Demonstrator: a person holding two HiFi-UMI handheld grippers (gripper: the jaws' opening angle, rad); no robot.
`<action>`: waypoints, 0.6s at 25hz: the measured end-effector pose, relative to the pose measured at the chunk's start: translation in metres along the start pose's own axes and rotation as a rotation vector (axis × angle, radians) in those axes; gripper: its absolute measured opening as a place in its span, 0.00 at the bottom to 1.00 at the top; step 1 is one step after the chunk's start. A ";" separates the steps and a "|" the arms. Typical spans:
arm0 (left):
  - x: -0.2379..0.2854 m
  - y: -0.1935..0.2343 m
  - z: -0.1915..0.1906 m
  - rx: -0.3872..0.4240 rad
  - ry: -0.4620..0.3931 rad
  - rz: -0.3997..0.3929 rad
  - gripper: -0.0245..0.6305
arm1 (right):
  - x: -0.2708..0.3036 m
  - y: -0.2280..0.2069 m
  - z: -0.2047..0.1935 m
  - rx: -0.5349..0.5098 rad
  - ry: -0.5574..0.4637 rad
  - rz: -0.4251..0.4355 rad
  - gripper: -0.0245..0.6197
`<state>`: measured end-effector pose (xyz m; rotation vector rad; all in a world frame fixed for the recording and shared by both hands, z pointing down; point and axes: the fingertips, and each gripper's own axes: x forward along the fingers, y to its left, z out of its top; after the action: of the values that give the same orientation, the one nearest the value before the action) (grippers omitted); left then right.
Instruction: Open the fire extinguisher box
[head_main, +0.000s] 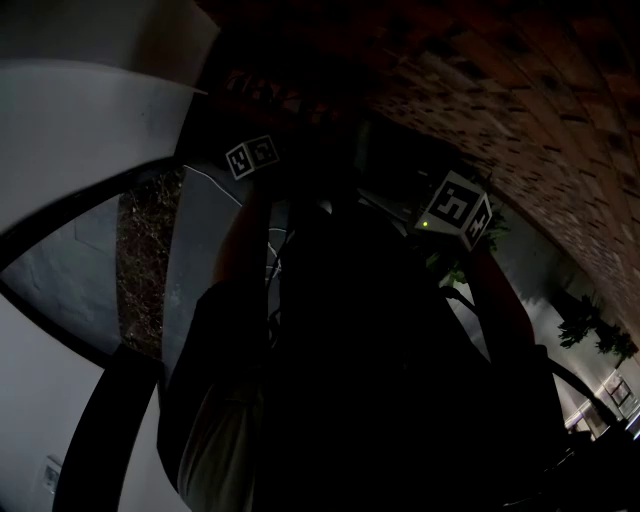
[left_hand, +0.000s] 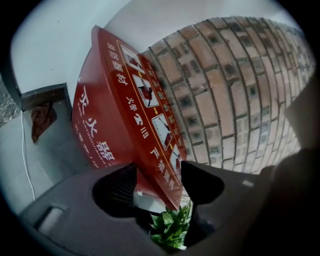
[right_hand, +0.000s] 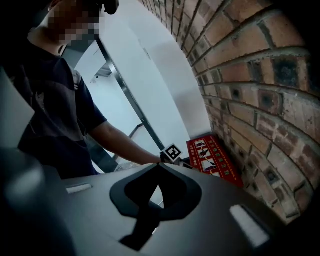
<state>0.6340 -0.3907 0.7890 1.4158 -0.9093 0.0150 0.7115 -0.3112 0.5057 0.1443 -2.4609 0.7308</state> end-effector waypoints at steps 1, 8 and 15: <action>-0.003 -0.003 0.000 0.005 0.001 -0.011 0.47 | 0.002 -0.001 0.002 0.001 -0.005 0.001 0.04; -0.018 -0.037 0.011 0.065 0.000 -0.081 0.42 | 0.009 -0.003 0.005 0.041 -0.046 0.011 0.04; -0.028 -0.097 0.035 0.252 0.007 -0.150 0.36 | 0.005 -0.007 0.007 0.064 -0.098 -0.006 0.04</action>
<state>0.6467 -0.4273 0.6890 1.7146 -0.8141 0.0228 0.7052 -0.3206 0.5069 0.2168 -2.5297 0.8179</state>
